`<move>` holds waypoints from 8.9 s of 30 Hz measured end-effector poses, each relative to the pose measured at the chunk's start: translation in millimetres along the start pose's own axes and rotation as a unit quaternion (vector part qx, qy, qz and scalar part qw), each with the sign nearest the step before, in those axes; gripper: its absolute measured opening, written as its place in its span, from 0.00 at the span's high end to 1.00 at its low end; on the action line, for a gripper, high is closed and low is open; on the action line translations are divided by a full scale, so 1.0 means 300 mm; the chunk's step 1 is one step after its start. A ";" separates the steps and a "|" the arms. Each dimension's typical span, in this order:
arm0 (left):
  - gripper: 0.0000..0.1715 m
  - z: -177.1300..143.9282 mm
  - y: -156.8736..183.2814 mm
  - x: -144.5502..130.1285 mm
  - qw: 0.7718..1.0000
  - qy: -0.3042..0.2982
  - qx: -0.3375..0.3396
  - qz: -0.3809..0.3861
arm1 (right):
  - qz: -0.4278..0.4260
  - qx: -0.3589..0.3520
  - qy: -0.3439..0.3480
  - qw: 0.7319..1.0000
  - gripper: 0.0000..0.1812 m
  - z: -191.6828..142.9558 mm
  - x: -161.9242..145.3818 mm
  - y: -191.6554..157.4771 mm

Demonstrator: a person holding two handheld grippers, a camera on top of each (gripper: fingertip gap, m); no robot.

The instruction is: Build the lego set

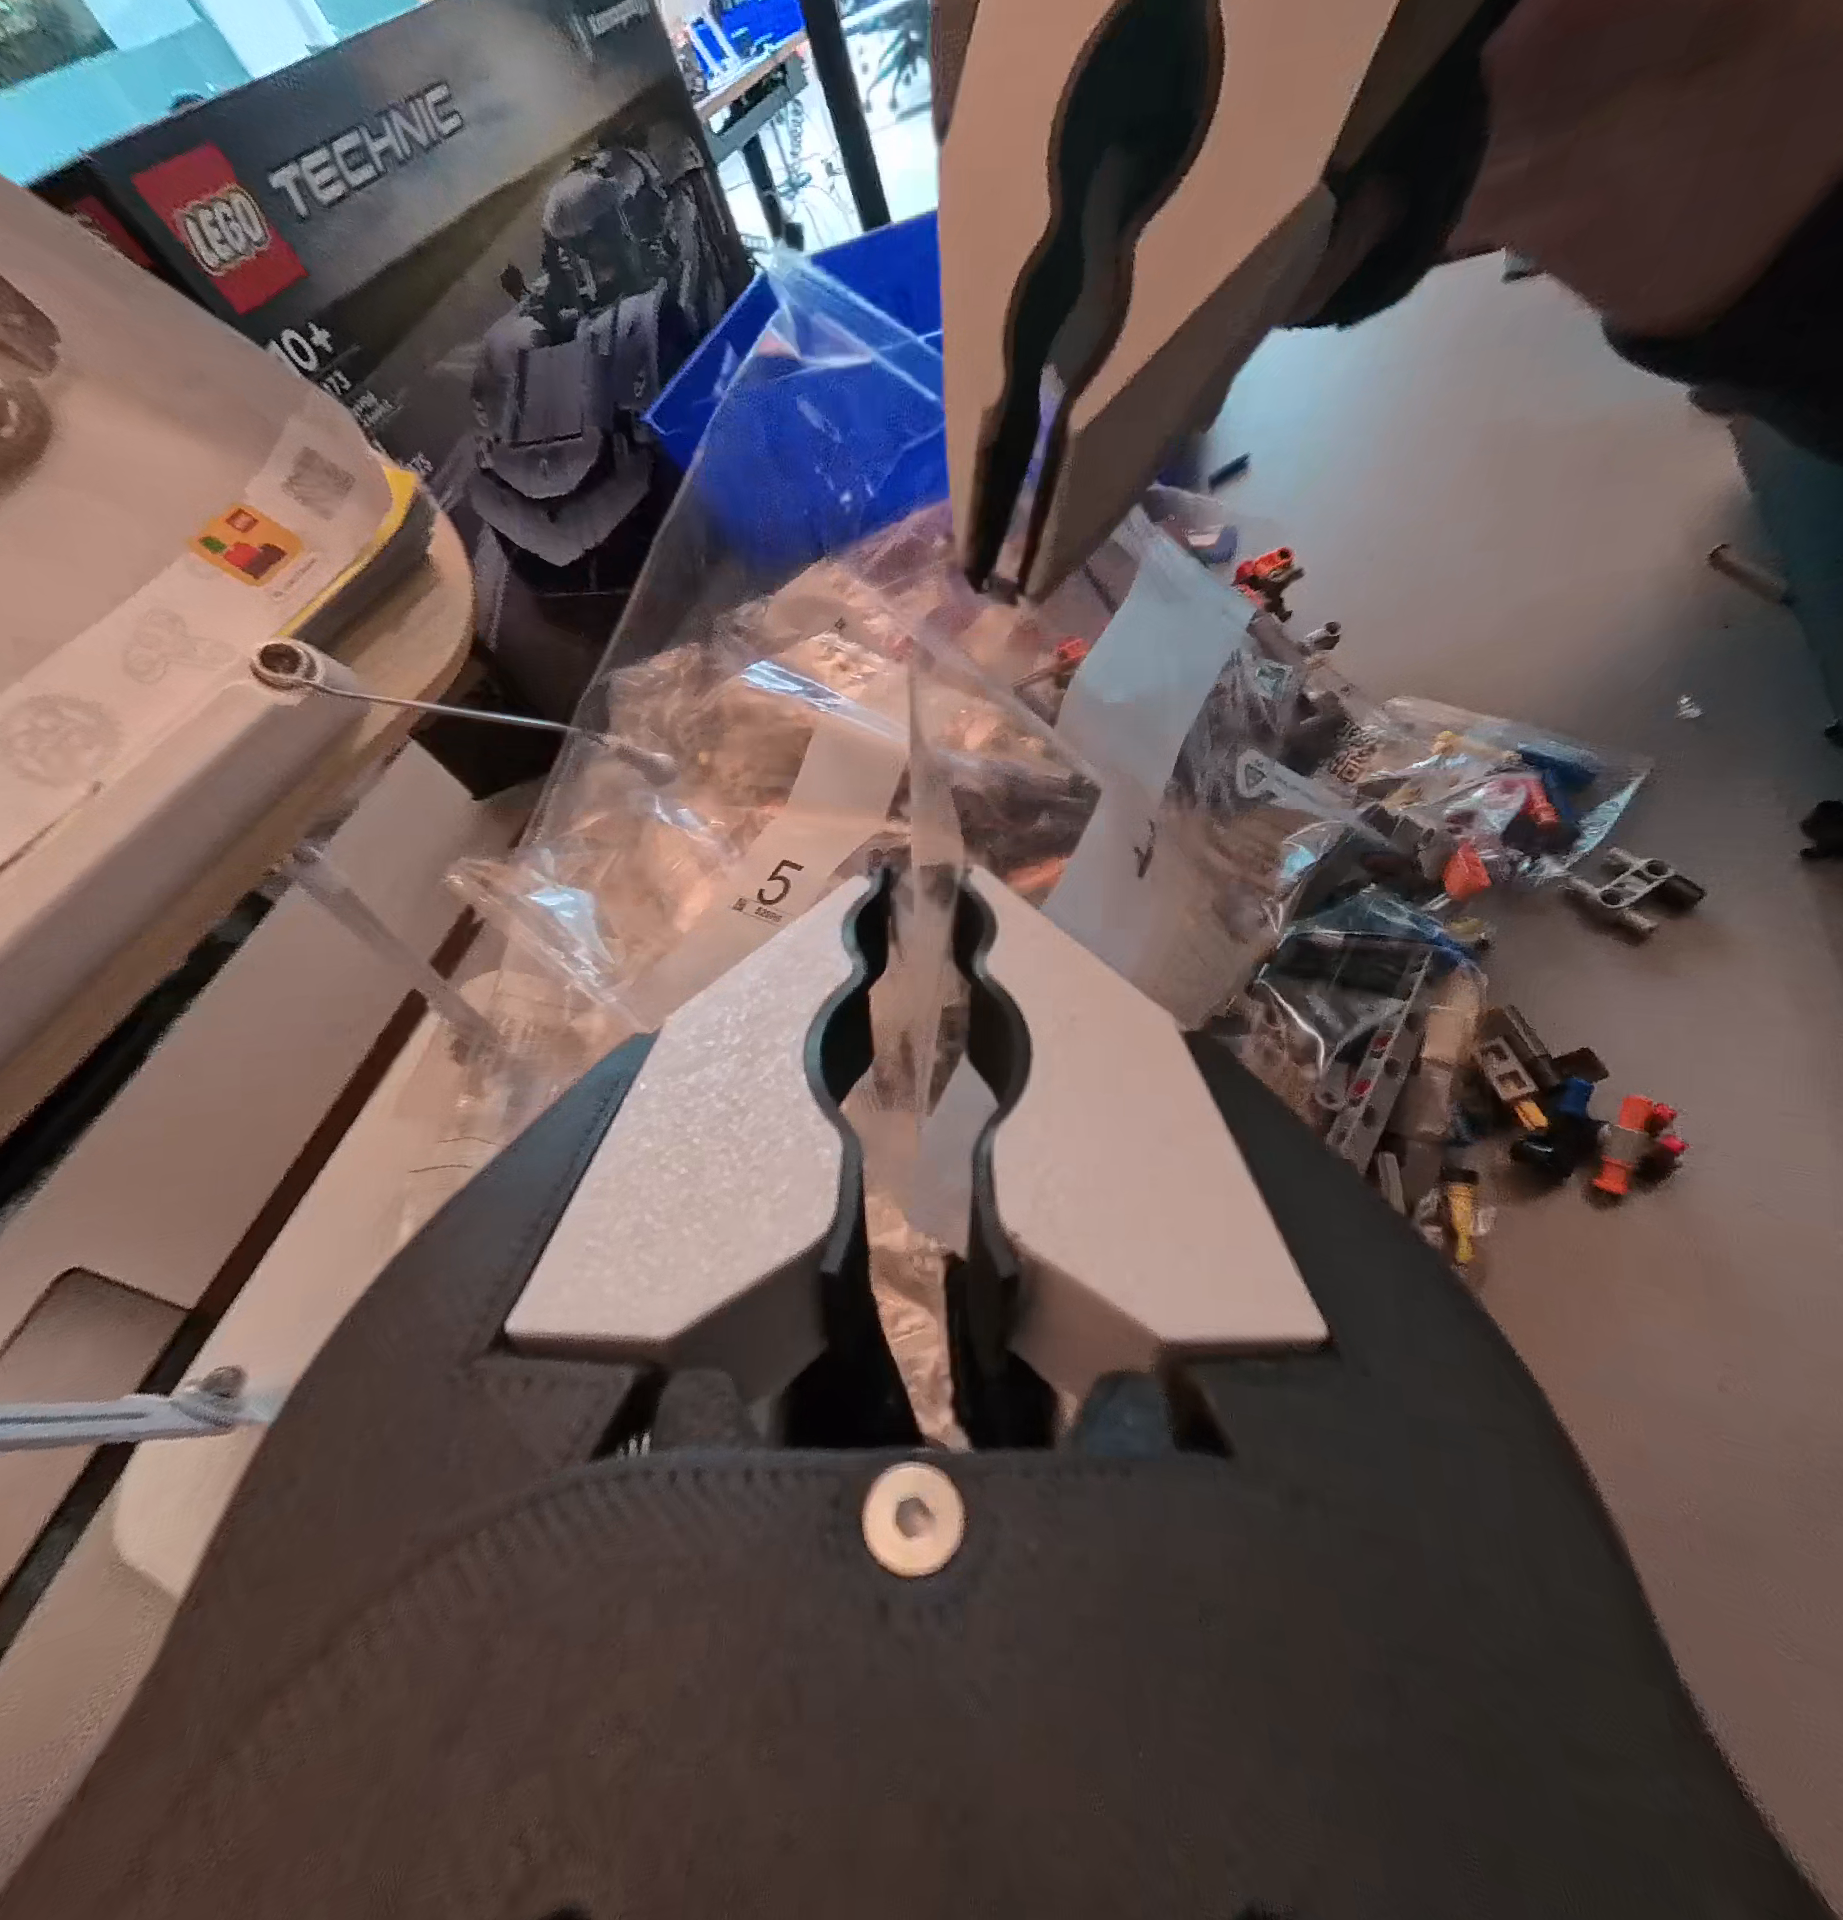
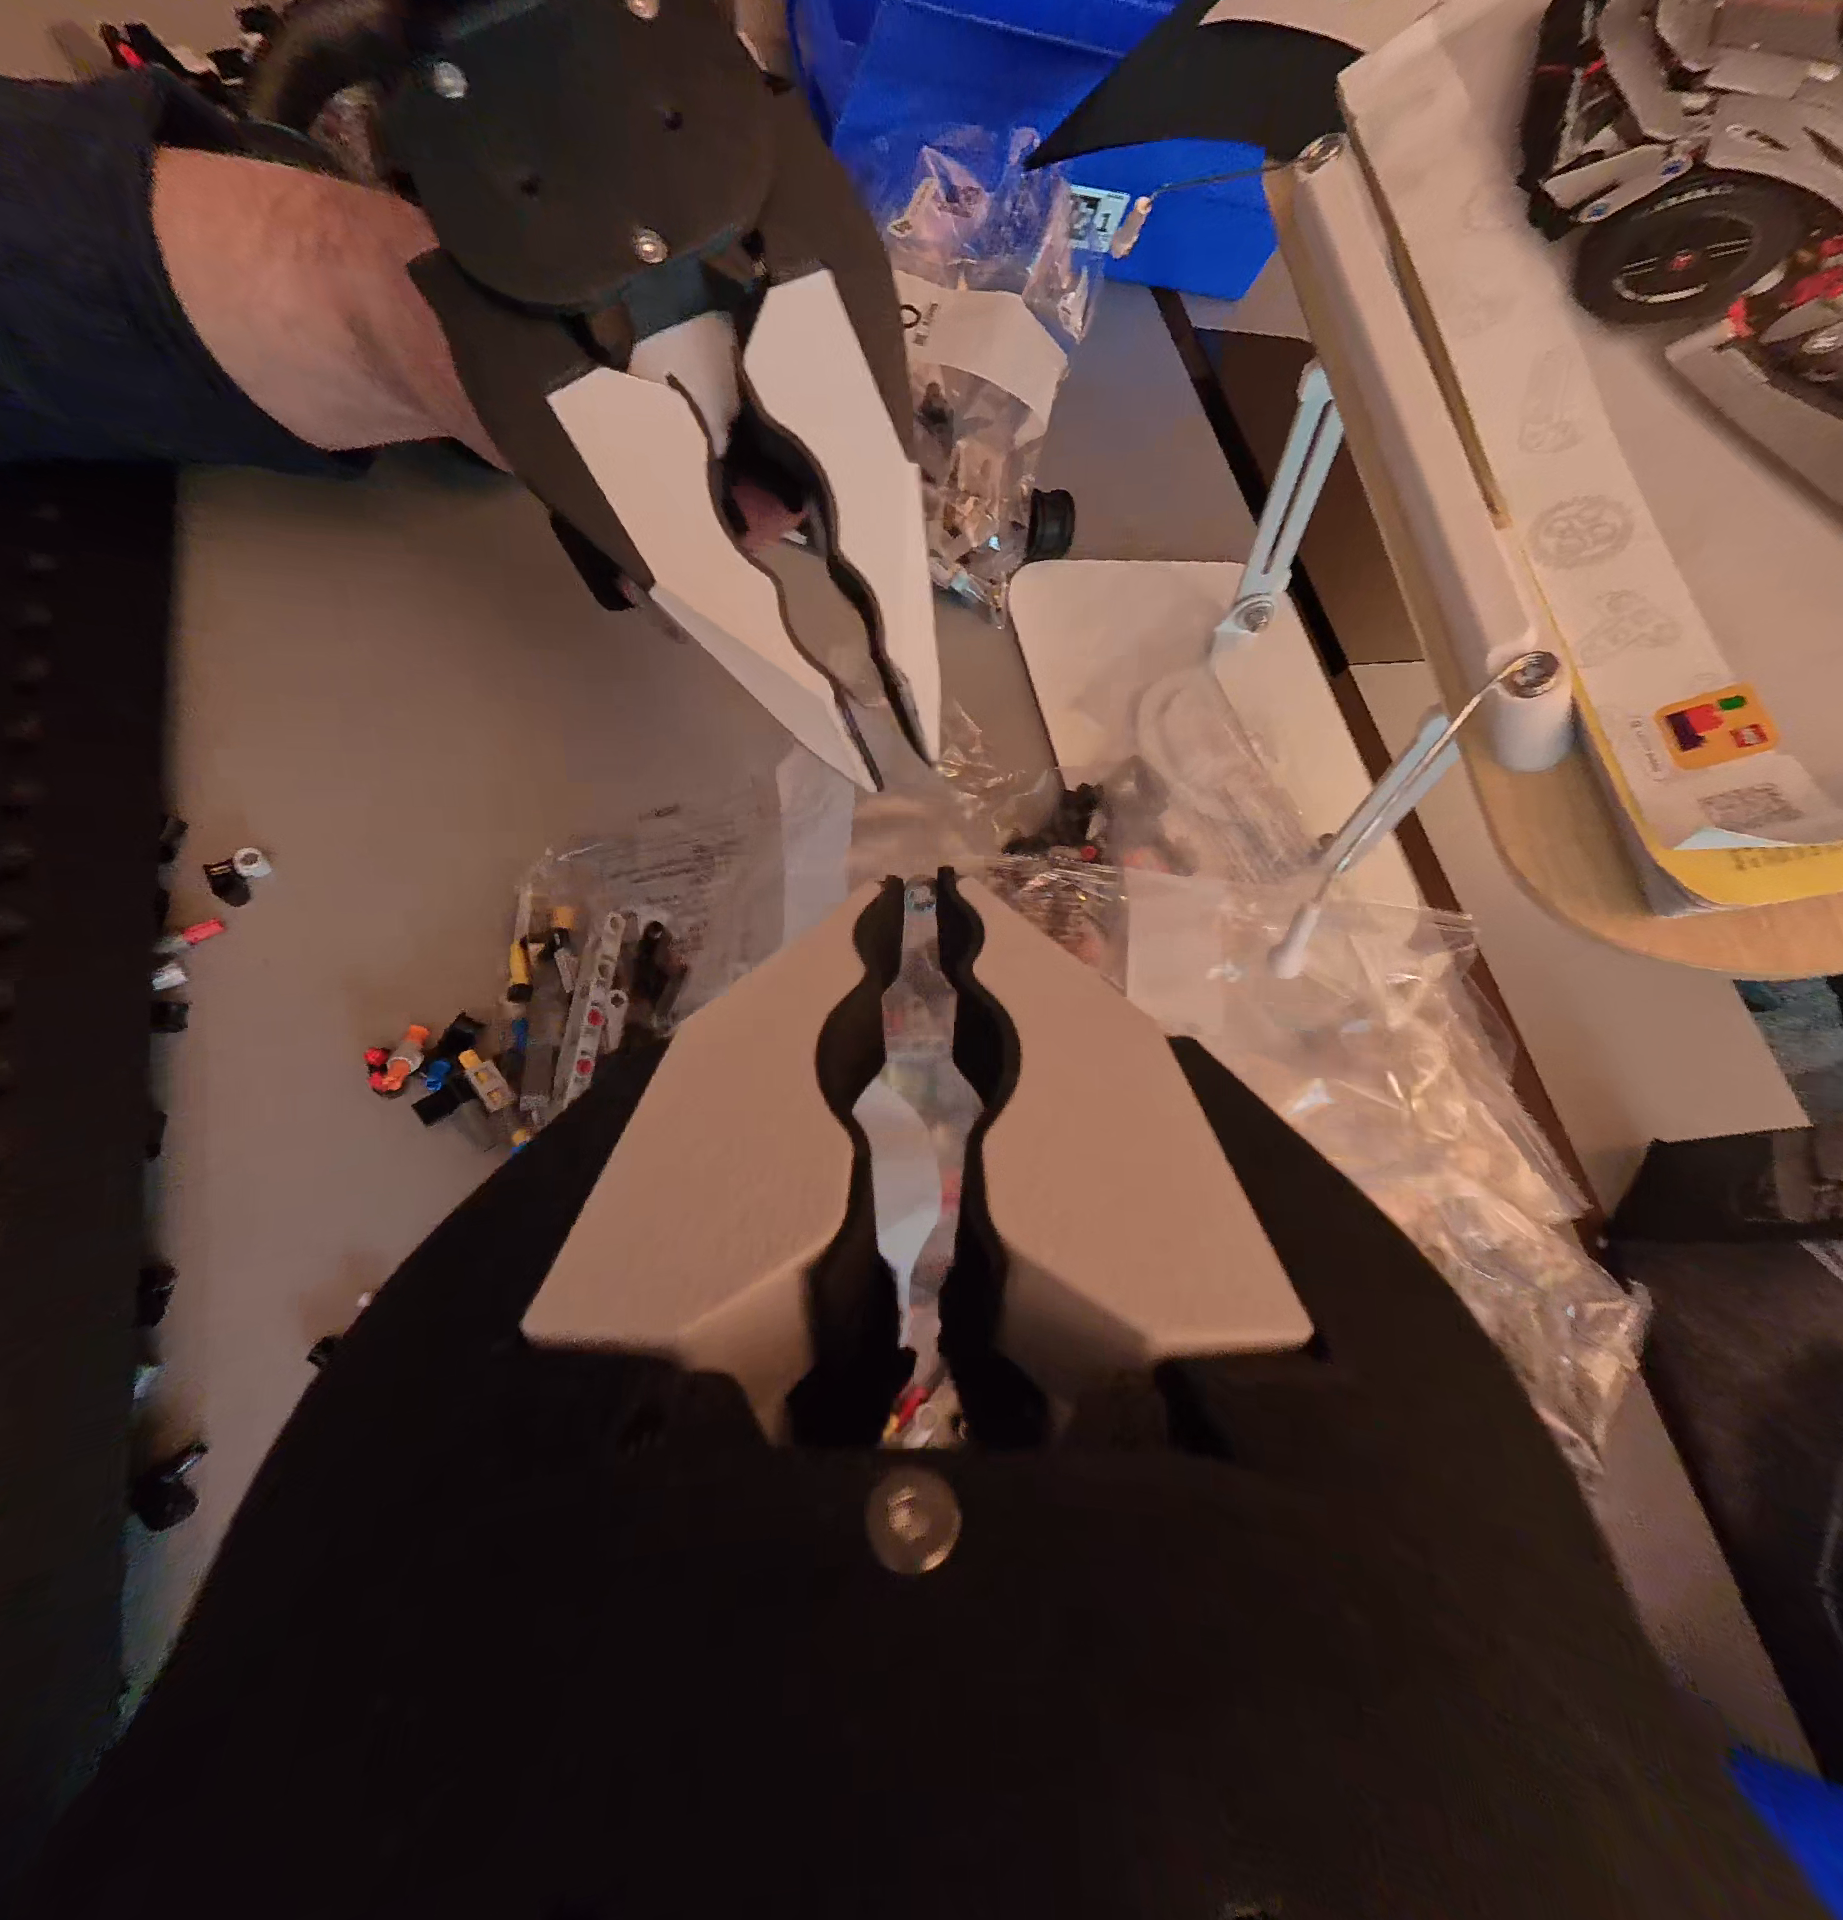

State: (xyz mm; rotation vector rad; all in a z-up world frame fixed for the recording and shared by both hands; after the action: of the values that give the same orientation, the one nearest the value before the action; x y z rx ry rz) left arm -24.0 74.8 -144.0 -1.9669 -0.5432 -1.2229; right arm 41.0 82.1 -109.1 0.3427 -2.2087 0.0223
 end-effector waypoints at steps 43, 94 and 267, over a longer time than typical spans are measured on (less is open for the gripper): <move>0.98 -0.032 -0.192 -0.220 0.987 -0.133 0.063 -0.067 | 0.085 0.086 0.098 0.988 0.98 -0.037 -0.111 0.053; 0.95 -0.039 -0.245 -0.267 0.977 -0.167 0.118 -0.053 | 0.005 0.372 -0.211 0.904 0.86 0.228 -0.317 -0.418; 1.00 -0.090 0.227 0.082 0.978 0.038 -0.121 0.165 | 0.063 0.277 0.114 0.952 0.99 0.091 -0.094 -0.202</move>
State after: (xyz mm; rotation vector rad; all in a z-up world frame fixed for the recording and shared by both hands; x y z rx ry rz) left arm 17.8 10.1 -140.0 -2.0972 -0.0228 -1.1872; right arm 51.3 26.8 -154.4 0.4773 -1.9569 0.7276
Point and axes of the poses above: each gripper's, where its closed fingertips meet, z out along the fingers, x out of its top, y = z × x across the jaws, the point moved 2 cm from there along -z, back along the fingers, and after that the axes turned 13 degrees about x, right-handed, at the moved point
